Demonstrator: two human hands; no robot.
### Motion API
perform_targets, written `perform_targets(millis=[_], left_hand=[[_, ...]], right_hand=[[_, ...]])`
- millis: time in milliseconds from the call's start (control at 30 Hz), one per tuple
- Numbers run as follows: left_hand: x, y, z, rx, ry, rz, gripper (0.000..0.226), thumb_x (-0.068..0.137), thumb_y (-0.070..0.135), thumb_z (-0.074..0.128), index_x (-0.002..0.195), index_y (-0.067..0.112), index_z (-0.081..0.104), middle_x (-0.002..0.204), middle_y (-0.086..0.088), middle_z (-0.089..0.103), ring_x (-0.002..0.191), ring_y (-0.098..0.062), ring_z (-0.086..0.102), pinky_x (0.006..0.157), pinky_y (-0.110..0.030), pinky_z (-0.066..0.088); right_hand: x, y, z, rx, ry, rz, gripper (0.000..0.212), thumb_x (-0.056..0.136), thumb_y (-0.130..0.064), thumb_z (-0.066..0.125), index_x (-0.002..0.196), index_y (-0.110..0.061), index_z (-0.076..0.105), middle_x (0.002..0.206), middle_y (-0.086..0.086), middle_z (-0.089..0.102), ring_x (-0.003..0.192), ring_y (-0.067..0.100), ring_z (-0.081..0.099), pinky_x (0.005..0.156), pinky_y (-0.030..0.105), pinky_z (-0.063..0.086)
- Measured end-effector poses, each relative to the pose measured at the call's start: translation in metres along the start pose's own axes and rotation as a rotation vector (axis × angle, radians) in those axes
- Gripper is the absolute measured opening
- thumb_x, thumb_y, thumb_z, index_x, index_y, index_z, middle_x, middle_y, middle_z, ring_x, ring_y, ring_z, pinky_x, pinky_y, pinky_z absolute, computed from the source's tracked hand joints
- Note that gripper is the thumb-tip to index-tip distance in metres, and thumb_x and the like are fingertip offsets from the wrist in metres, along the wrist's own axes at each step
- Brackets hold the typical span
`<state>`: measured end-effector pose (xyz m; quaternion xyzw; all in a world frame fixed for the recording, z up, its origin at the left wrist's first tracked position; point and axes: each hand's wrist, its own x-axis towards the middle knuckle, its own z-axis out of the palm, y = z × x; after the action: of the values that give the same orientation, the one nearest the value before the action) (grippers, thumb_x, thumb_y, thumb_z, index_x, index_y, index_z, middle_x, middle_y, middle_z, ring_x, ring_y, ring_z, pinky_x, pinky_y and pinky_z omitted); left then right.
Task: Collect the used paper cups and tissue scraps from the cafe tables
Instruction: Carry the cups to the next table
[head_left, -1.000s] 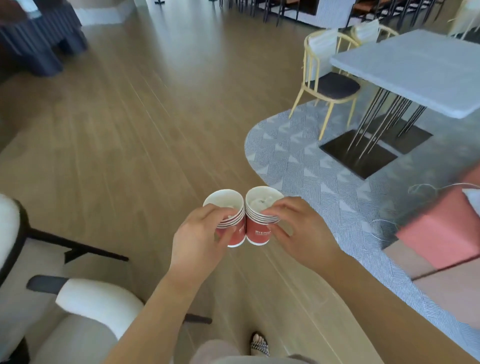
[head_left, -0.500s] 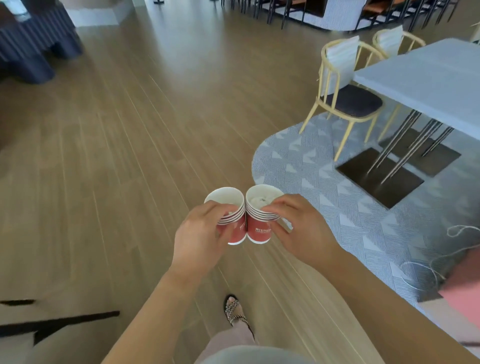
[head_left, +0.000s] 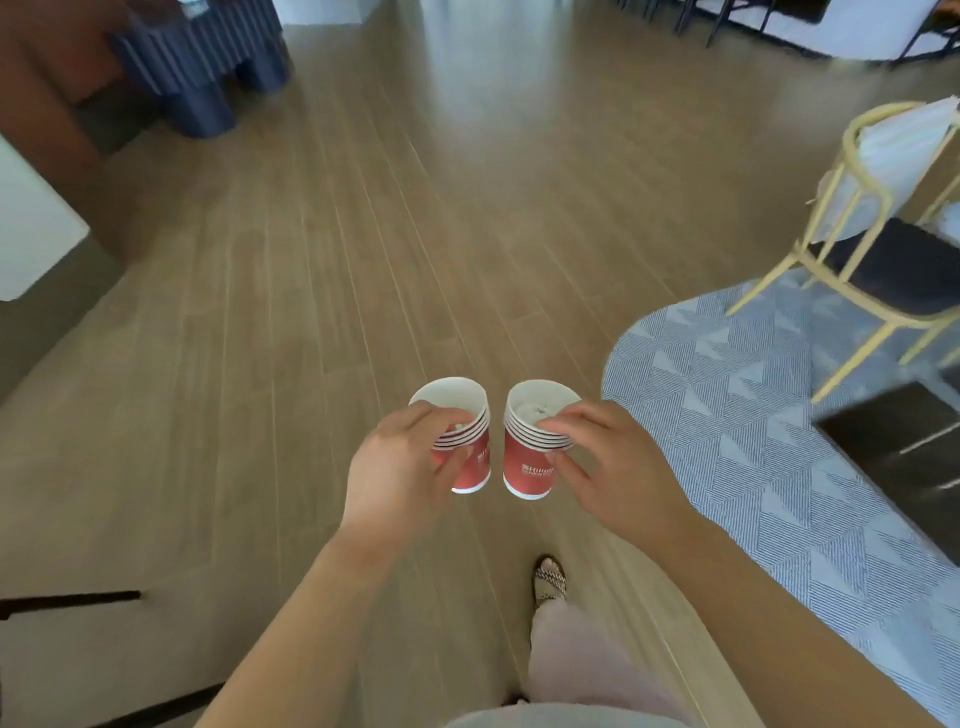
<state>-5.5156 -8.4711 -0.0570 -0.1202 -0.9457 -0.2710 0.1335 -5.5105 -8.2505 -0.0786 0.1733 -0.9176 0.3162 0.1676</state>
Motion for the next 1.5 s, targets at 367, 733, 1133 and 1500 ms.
perform_targets(millis=[367, 733, 1133, 1500], left_hand=[[0.198, -0.107, 0.019, 0.006, -0.012, -0.195, 0.028, 0.075, 0.017, 0.071, 0.101, 0.025, 0.068, 0.098, 0.009, 0.065, 0.090, -0.017, 0.060, 0.067, -0.028, 0.048], [0.344, -0.227, -0.001, 0.057, 0.077, -0.361, 0.024, 0.076, 0.018, 0.069, 0.100, 0.023, 0.066, 0.096, 0.009, 0.065, 0.085, -0.017, 0.060, 0.065, -0.032, 0.050], [0.537, -0.424, -0.064, 0.150, 0.153, -0.339, 0.019, 0.076, 0.017, 0.072, 0.095, 0.020, 0.069, 0.091, 0.005, 0.066, 0.080, -0.021, 0.062, 0.061, -0.028, 0.046], [0.668, -0.574, -0.074, 0.129, 0.060, -0.376, 0.026, 0.073, 0.017, 0.074, 0.098, 0.021, 0.069, 0.093, 0.006, 0.067, 0.081, -0.020, 0.064, 0.060, -0.024, 0.044]], right_hand=[[0.239, 0.069, 0.094, 0.158, -0.149, -0.035, 0.031, 0.075, -0.002, 0.070, 0.102, -0.016, 0.067, 0.101, -0.002, 0.064, 0.096, 0.018, 0.059, 0.080, 0.032, 0.049], [0.443, 0.081, 0.187, 0.196, -0.315, -0.134, 0.026, 0.080, -0.010, 0.067, 0.103, -0.022, 0.066, 0.103, -0.009, 0.063, 0.095, 0.010, 0.057, 0.077, 0.021, 0.045], [0.699, 0.046, 0.331, 0.233, -0.248, -0.245, 0.030, 0.077, -0.006, 0.069, 0.098, -0.026, 0.064, 0.100, -0.013, 0.061, 0.092, 0.002, 0.055, 0.074, 0.013, 0.041], [0.869, 0.058, 0.451, 0.244, -0.296, -0.254, 0.027, 0.077, -0.004, 0.069, 0.102, -0.016, 0.067, 0.101, -0.003, 0.064, 0.096, 0.017, 0.060, 0.079, 0.030, 0.049]])
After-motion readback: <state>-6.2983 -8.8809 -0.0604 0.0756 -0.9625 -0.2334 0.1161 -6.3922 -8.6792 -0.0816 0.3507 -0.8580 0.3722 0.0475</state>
